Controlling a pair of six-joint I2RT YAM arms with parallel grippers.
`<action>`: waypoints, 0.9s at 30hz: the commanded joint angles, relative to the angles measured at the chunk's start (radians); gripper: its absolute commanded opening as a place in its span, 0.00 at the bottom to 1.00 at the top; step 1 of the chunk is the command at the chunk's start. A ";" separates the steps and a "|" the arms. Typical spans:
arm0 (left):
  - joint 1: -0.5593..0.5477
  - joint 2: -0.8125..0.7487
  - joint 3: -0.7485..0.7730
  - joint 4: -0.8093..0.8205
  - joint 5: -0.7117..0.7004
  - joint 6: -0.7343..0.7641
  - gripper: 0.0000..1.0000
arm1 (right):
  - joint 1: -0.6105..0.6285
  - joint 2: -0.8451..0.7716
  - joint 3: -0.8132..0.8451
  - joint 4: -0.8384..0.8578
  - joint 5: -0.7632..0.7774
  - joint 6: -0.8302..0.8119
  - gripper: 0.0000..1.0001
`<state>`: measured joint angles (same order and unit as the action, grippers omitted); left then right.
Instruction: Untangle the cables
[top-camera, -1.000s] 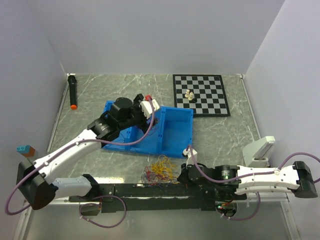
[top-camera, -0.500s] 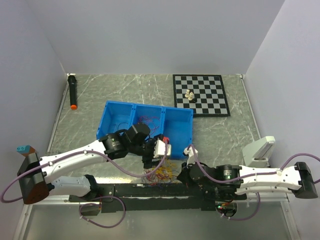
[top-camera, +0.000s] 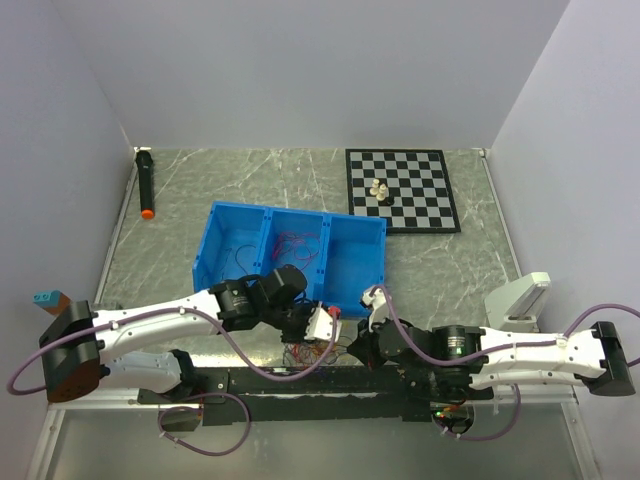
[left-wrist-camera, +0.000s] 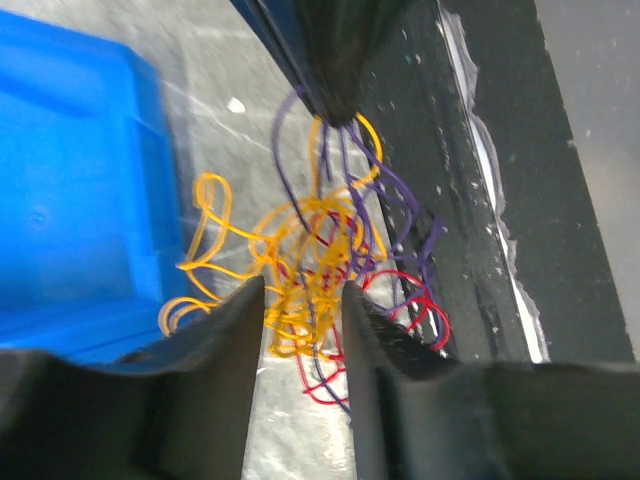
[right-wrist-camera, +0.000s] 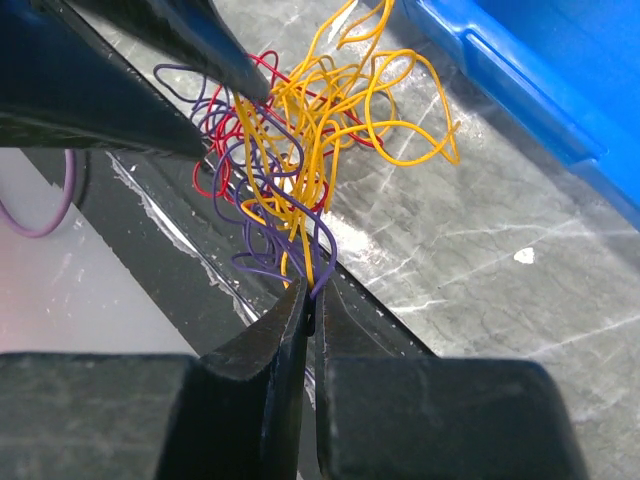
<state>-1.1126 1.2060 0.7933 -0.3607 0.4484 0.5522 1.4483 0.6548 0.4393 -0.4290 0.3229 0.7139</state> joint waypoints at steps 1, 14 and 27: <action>-0.010 0.004 -0.023 0.025 0.007 0.077 0.34 | -0.003 0.000 0.035 0.030 0.010 -0.025 0.00; -0.010 -0.054 0.105 -0.196 -0.117 0.178 0.01 | -0.003 0.012 -0.025 0.073 -0.030 -0.031 0.00; -0.012 -0.128 0.664 -0.589 -0.054 0.060 0.01 | -0.005 0.123 -0.036 0.081 -0.051 0.013 0.00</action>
<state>-1.1175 1.0897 1.3106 -0.8093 0.3511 0.6460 1.4483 0.7490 0.3965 -0.3786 0.2703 0.7059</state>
